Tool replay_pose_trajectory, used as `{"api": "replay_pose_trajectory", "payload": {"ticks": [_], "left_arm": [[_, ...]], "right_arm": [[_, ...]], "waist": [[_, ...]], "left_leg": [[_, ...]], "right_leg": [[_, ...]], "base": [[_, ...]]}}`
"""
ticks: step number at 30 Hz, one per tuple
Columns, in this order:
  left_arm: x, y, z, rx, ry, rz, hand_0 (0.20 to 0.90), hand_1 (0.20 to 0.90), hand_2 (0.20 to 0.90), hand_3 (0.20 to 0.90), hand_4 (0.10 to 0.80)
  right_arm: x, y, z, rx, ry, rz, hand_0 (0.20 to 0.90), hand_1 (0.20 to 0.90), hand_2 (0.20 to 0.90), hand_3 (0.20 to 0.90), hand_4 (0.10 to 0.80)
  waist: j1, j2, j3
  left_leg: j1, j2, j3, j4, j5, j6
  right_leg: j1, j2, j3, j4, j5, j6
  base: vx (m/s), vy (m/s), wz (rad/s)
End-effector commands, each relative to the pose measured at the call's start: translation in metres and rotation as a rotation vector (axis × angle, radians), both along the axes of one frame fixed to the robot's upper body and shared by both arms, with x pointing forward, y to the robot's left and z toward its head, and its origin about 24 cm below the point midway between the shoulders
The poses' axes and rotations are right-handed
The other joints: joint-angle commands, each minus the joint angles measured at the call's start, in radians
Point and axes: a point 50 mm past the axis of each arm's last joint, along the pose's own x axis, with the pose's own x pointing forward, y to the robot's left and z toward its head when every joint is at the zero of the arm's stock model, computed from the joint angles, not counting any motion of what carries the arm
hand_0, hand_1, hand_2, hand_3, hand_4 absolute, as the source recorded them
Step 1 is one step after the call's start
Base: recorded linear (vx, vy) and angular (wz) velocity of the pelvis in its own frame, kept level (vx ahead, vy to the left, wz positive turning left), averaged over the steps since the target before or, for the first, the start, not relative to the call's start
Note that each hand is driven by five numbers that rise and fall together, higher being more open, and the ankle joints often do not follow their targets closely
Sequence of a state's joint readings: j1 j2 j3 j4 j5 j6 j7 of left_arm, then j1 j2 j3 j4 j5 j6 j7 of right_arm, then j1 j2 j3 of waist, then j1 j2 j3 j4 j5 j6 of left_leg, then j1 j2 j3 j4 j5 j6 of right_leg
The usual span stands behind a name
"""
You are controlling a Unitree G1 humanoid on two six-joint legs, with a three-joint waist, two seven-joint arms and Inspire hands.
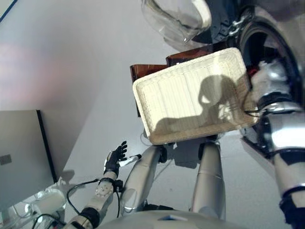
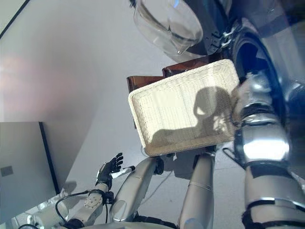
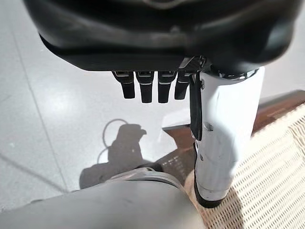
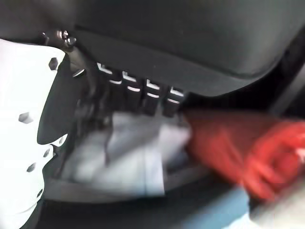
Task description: Pick up the clothes and place them into the washing machine
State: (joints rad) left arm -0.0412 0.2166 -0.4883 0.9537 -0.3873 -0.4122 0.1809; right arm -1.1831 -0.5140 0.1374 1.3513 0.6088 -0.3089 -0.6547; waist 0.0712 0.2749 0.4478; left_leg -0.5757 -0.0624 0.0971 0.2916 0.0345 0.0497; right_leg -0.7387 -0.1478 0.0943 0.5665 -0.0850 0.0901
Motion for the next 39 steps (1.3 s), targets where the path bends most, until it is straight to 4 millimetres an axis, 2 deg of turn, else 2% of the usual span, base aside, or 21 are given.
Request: {"api": "replay_pose_trajectory", "payload": {"ticks": [1, 5, 7, 9, 11, 12, 14, 18, 23, 30, 31, 32, 39], "left_arm": [[-0.040, 0.011, -0.021, 0.054, 0.135, 0.055, 0.900, 0.900, 0.900, 0.900, 0.800], [-0.043, 0.013, -0.024, 0.064, 0.163, 0.071, 0.900, 0.900, 0.900, 0.900, 0.800], [-0.046, 0.016, -0.026, 0.069, 0.181, 0.081, 0.900, 0.900, 0.900, 0.900, 0.800], [-0.048, 0.018, -0.027, 0.071, 0.191, 0.085, 0.900, 0.900, 0.900, 0.900, 0.800], [-0.054, 0.020, -0.029, 0.075, 0.209, 0.080, 0.900, 0.900, 0.900, 0.900, 0.800], [-0.054, 0.020, -0.029, 0.075, 0.209, 0.080, 0.900, 0.900, 0.900, 0.900, 0.800], [-0.060, 0.024, -0.032, 0.090, 0.239, 0.079, 0.900, 0.900, 0.900, 0.900, 0.800], [-0.062, 0.026, -0.033, 0.096, 0.258, 0.089, 0.900, 0.900, 0.900, 0.900, 0.800], [-0.071, 0.030, -0.037, 0.105, 0.307, 0.099, 0.900, 0.900, 0.900, 0.900, 0.800], [-0.085, 0.039, -0.043, 0.128, 0.385, 0.129, 0.900, 0.900, 0.900, 0.900, 0.800], [-0.085, 0.039, -0.043, 0.128, 0.386, 0.129, 0.900, 0.900, 0.900, 0.900, 0.800], [-0.087, 0.041, -0.044, 0.133, 0.406, 0.133, 0.900, 0.900, 0.900, 0.900, 0.800], [-0.099, 0.042, -0.049, 0.157, 0.483, 0.093, 0.900, 0.900, 0.900, 0.900, 0.800]], "right_arm": [[0.002, 0.014, 0.006, -0.162, -0.069, 0.097, 0.900, 0.900, 0.900, 0.900, 0.800], [0.002, 0.054, -0.056, -0.115, 0.041, 0.262, 0.900, 0.900, 0.900, 0.900, 0.800], [-0.006, 0.076, -0.094, -0.132, 0.130, 0.382, 0.900, 0.900, 0.900, 0.900, 0.800], [-0.014, 0.093, -0.117, -0.175, 0.190, 0.493, 0.900, 0.900, 0.900, 0.900, 0.800], [-0.029, 0.105, -0.148, -0.224, 0.287, 0.590, 0.900, 0.900, 0.900, 0.900, 0.800], [-0.029, 0.105, -0.148, -0.223, 0.288, 0.590, 0.900, 0.900, 0.900, 0.900, 0.800], [-0.045, 0.111, -0.176, -0.220, 0.369, 0.647, 0.900, 0.900, 0.900, 0.900, 0.800], [-0.071, 0.110, -0.207, -0.173, 0.439, 0.674, 0.900, 0.900, 0.900, 0.900, 0.800], [-0.109, 0.096, -0.246, -0.083, 0.556, 0.670, 0.900, 0.900, 0.900, 0.900, 0.800], [-0.166, 0.070, -0.288, -0.056, 0.762, 0.650, 0.900, 0.900, 0.900, 0.900, 0.800], [-0.166, 0.070, -0.288, -0.056, 0.763, 0.649, 0.900, 0.900, 0.900, 0.900, 0.800], [-0.185, 0.065, -0.300, -0.044, 0.833, 0.640, 0.900, 0.900, 0.900, 0.900, 0.800], [-0.262, 0.059, -0.342, -0.004, 1.155, 0.656, 0.900, 0.900, 0.900, 0.900, 0.800]], "waist": [[0.020, 0.011, -0.128], [0.016, -0.007, -0.132], [0.012, -0.020, -0.136], [0.011, -0.033, -0.137], [0.013, -0.048, -0.141], [0.013, -0.048, -0.141], [0.014, -0.065, -0.145], [0.008, -0.095, -0.160], [-0.003, -0.140, -0.200], [-0.023, -0.198, -0.281], [-0.023, -0.198, -0.279], [-0.024, -0.208, -0.305], [-0.022, -0.243, -0.402]], "left_leg": [[-0.092, -0.003, 0.001, 0.013, 0.013, -0.060], [-0.071, -0.001, -0.002, 0.001, 0.018, -0.058], [-0.056, 0.001, -0.008, -0.005, 0.021, -0.058], [-0.044, 0.002, -0.011, -0.007, 0.023, -0.058], [-0.029, 0.003, -0.017, -0.011, 0.024, -0.057], [-0.028, 0.003, -0.018, -0.011, 0.025, -0.057], [-0.005, 0.003, -0.026, -0.015, 0.025, -0.056], [0.043, 0.006, -0.039, -0.036, 0.025, -0.057], [0.135, 0.015, -0.054, -0.078, 0.024, -0.060], [0.277, 0.033, -0.069, -0.149, 0.028, -0.073], [0.280, 0.032, -0.070, -0.150, 0.029, -0.074], [0.319, 0.034, -0.074, -0.175, 0.032, -0.077], [0.419, 0.036, -0.079, -0.233, 0.035, -0.077]], "right_leg": [[0.036, 0.044, -0.081, -0.095, 0.026, -0.076], [0.066, 0.046, -0.090, -0.111, 0.033, -0.077], [0.088, 0.046, -0.096, -0.122, 0.036, -0.076], [0.108, 0.046, -0.101, -0.135, 0.041, -0.076], [0.134, 0.045, -0.109, -0.148, 0.044, -0.075], [0.135, 0.045, -0.110, -0.148, 0.044, -0.075], [0.164, 0.044, -0.120, -0.161, 0.046, -0.073], [0.218, 0.045, -0.134, -0.190, 0.046, -0.068], [0.317, 0.047, -0.152, -0.246, 0.047, -0.057], [0.464, 0.049, -0.179, -0.354, 0.061, -0.038], [0.469, 0.049, -0.180, -0.357, 0.062, -0.038], [0.511, 0.050, -0.192, -0.393, 0.068, -0.032], [0.630, 0.048, -0.224, -0.471, 0.086, -0.017]], "base": [[0.005, -0.021, -0.09], [0.016, -0.021, -0.05], [0.024, -0.023, 0.05], [0.022, -0.043, 0.05], [0.027, -0.054, 0.01], [0.037, -0.054, 0.05], [0.041, -0.047, 0.08], [0.058, -0.038, 0.08], [0.106, -0.056, 0.03], [0.091, -0.076, 0.00], [0.083, -0.083, 0.07], [0.092, -0.079, 0.08], [0.067, -0.070, 0.14]]}}
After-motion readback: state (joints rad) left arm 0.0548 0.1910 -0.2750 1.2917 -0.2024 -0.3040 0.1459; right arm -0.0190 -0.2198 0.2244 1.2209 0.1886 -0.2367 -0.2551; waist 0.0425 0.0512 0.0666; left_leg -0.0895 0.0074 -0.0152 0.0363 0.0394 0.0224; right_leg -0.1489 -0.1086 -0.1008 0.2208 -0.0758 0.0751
